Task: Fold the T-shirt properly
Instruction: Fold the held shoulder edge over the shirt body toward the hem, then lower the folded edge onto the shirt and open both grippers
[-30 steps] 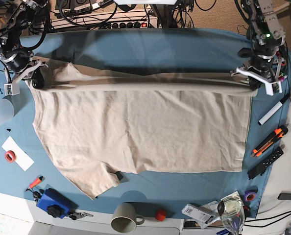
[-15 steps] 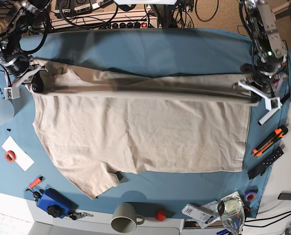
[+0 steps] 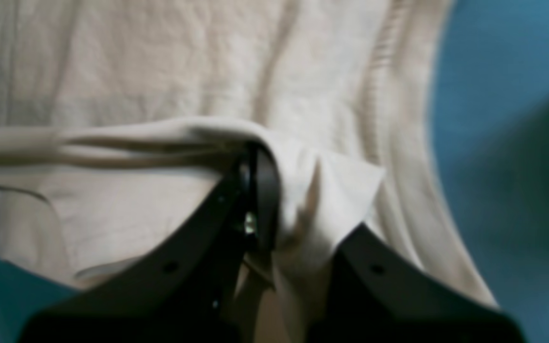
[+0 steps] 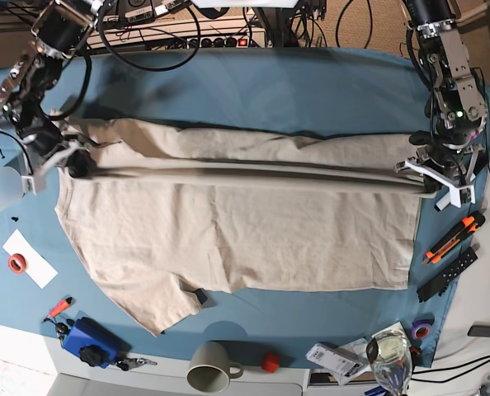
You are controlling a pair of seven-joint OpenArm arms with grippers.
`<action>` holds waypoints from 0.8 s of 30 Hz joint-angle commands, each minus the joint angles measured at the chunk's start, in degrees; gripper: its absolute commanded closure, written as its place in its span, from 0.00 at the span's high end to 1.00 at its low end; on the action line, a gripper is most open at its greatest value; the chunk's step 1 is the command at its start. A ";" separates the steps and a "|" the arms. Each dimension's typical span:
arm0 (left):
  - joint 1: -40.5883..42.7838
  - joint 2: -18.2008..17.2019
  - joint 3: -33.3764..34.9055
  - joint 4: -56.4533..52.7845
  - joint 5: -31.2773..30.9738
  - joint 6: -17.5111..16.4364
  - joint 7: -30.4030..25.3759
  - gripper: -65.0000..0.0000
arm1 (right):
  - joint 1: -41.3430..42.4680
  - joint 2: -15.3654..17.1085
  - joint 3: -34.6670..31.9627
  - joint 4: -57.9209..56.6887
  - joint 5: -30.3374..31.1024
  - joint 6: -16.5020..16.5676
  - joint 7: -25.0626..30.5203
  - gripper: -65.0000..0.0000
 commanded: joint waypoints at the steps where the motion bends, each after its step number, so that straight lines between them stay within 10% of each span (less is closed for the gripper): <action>1: -1.44 -1.07 -0.35 -0.17 0.61 0.17 -1.77 0.00 | 1.53 1.62 -0.44 0.37 -0.24 -0.34 2.38 0.00; 24: -10.51 -1.38 2.21 -10.88 0.68 -1.11 -1.84 0.00 | 6.25 1.62 -4.68 -0.74 -12.66 -1.05 11.76 0.00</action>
